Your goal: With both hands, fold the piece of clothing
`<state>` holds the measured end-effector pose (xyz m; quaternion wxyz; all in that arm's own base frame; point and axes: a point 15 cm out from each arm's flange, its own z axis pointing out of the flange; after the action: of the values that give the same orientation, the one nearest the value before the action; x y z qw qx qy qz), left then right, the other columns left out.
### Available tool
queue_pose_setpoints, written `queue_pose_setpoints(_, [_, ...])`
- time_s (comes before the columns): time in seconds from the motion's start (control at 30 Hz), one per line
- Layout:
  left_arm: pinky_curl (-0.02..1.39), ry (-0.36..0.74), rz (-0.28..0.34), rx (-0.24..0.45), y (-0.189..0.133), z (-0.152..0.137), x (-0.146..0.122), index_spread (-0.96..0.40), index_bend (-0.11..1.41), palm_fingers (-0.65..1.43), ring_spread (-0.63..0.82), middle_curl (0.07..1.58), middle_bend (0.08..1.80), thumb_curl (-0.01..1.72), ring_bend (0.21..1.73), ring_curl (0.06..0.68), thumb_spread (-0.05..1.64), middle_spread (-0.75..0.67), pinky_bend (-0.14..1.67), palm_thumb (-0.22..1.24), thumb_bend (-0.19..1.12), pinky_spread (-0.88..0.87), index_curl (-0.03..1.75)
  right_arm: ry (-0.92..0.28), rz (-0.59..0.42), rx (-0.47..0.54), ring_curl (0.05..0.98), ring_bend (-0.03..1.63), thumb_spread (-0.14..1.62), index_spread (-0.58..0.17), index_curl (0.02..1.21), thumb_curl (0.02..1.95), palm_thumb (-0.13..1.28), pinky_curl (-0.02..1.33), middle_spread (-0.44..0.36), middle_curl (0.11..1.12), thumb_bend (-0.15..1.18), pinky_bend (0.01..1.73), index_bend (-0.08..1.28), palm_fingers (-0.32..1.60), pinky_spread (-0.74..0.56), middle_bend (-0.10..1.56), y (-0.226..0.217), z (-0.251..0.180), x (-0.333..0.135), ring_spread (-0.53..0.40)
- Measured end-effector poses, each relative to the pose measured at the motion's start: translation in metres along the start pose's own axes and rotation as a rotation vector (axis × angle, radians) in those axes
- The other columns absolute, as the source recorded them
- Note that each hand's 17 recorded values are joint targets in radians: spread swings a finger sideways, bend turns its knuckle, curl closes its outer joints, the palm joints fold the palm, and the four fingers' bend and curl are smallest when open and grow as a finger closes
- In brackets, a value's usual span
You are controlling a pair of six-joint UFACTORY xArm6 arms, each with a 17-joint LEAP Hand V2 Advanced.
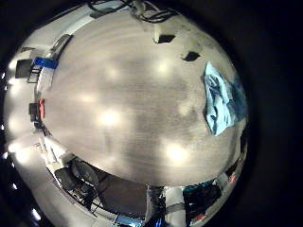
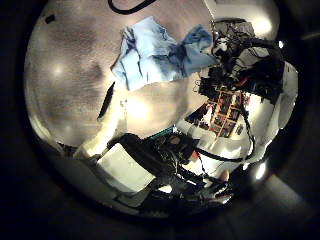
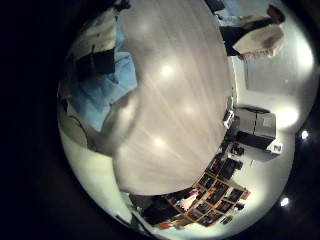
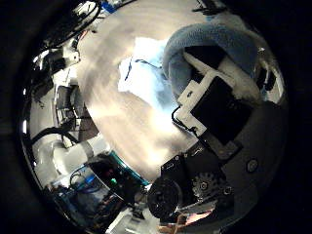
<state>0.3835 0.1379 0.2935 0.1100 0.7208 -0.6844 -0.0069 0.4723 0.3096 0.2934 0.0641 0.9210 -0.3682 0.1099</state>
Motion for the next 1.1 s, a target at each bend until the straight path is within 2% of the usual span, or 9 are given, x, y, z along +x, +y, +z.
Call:
queue_pose_setpoints(0.17, [0.39,0.004,-0.027,0.009,0.014,-0.005,-0.019,-0.02,0.18,0.16,0.28,0.31,0.18,0.38,0.66,0.233,1.19,0.16,0.35,0.56,-0.02,0.29,0.4,-0.016,-0.053,0.008,0.738,1.3,1.15,-0.267,0.85,0.71,0.87,0.72,-0.146,0.8,-0.04,1.25,1.03,1.1,-0.27,1.24,-0.03,0.026,-0.037,-0.227])
queue_pose_setpoints(0.3, [0.39,0.005,-0.038,0.014,0.021,-0.007,-0.025,-0.02,0.18,0.16,0.28,0.31,0.18,0.38,0.66,0.233,1.19,0.16,0.35,0.56,-0.02,0.29,0.4,-0.067,-0.054,0.029,0.692,1.28,1.19,-0.308,0.8,0.65,0.79,0.67,-0.176,0.75,-0.02,1.2,0.84,1.02,-0.37,1.15,-0.037,0.027,-0.056,-0.239])
queue_pose_setpoints(0.37, [0.39,0.007,-0.042,0.011,0.022,-0.007,-0.025,-0.02,0.18,0.16,0.28,0.31,0.18,0.38,0.66,0.233,1.19,0.16,0.35,0.56,-0.02,0.29,0.4,-0.108,-0.047,0.037,0.684,1.31,1.21,-0.33,0.77,0.63,0.76,0.67,-0.191,0.73,-0.02,1.24,0.6,0.87,-0.42,1.09,-0.037,0.022,-0.063,-0.252])
queue_pose_setpoints(0.43, [0.39,0.01,-0.041,0.008,0.023,-0.006,-0.025,-0.02,0.18,0.16,0.28,0.31,0.18,0.38,0.66,0.233,1.19,0.16,0.35,0.56,-0.02,0.29,0.4,-0.14,-0.033,0.052,0.677,1.34,1.23,-0.361,0.69,0.61,0.75,0.67,-0.206,0.7,-0.02,1.33,0.28,0.56,-0.47,0.96,-0.035,0.011,-0.064,-0.278])
queue_pose_setpoints(0.5, [0.39,0.011,-0.04,0.01,0.022,-0.006,-0.024,-0.02,0.18,0.16,0.28,0.31,0.18,0.38,0.66,0.232,1.19,0.16,0.35,0.56,-0.02,0.29,0.4,-0.156,-0.02,0.082,0.652,1.31,1.24,-0.392,0.61,0.59,0.73,0.66,-0.214,0.66,-0.02,1.38,0.15,0.42,-0.5,0.84,-0.032,-0.008,-0.059,-0.289])
queue_pose_setpoints(0.57, [0.38,0.01,-0.04,0.01,0.023,-0.007,-0.022,-0.02,0.18,0.16,0.28,0.31,0.18,0.38,0.66,0.232,1.19,0.16,0.35,0.56,-0.02,0.29,0.4,-0.164,-0.009,0.112,0.616,1.23,1.25,-0.412,0.54,0.58,0.73,0.65,-0.216,0.6,-0.02,1.34,0.14,0.17,-0.43,0.68,-0.026,-0.026,-0.051,-0.27])
queue_pose_setpoints(0.63, [0.38,0.012,-0.034,0.009,0.022,-0.008,-0.017,-0.02,0.18,0.16,0.28,0.31,0.18,0.38,0.66,0.231,1.19,0.16,0.35,0.56,-0.02,0.29,0.4,-0.165,0.01,0.139,0.57,1.15,1.25,-0.42,0.5,0.56,0.72,0.62,-0.183,0.55,-0.01,1.27,0.17,0.05,-0.33,0.6,-0.018,-0.043,-0.038,-0.237])
queue_pose_setpoints(0.93, [0.38,0.004,0.002,0.015,0.026,-0.019,0.01,-0.02,0.18,0.16,0.28,0.31,0.18,0.38,0.67,0.228,1.19,0.16,0.36,0.56,-0.02,0.29,0.4,-0.148,0.164,0.198,0.454,1.0,1.22,-0.429,0.41,0.53,0.68,0.53,-0.129,0.46,-0.02,1.12,0.18,0.06,0.02,0.5,0.043,-0.084,0.043,-0.095])
queue_pose_setpoints(1.1, [0.38,-0.007,0.026,0.018,0.034,-0.031,0.037,-0.02,0.18,0.16,0.28,0.31,0.18,0.38,0.67,0.226,1.19,0.16,0.36,0.56,-0.02,0.29,0.39,-0.152,0.244,0.141,0.416,0.95,1.2,-0.423,0.4,0.51,0.68,0.48,-0.108,0.44,-0.01,1.04,0.2,0.11,0.15,0.49,0.09,-0.091,0.073,-0.067])
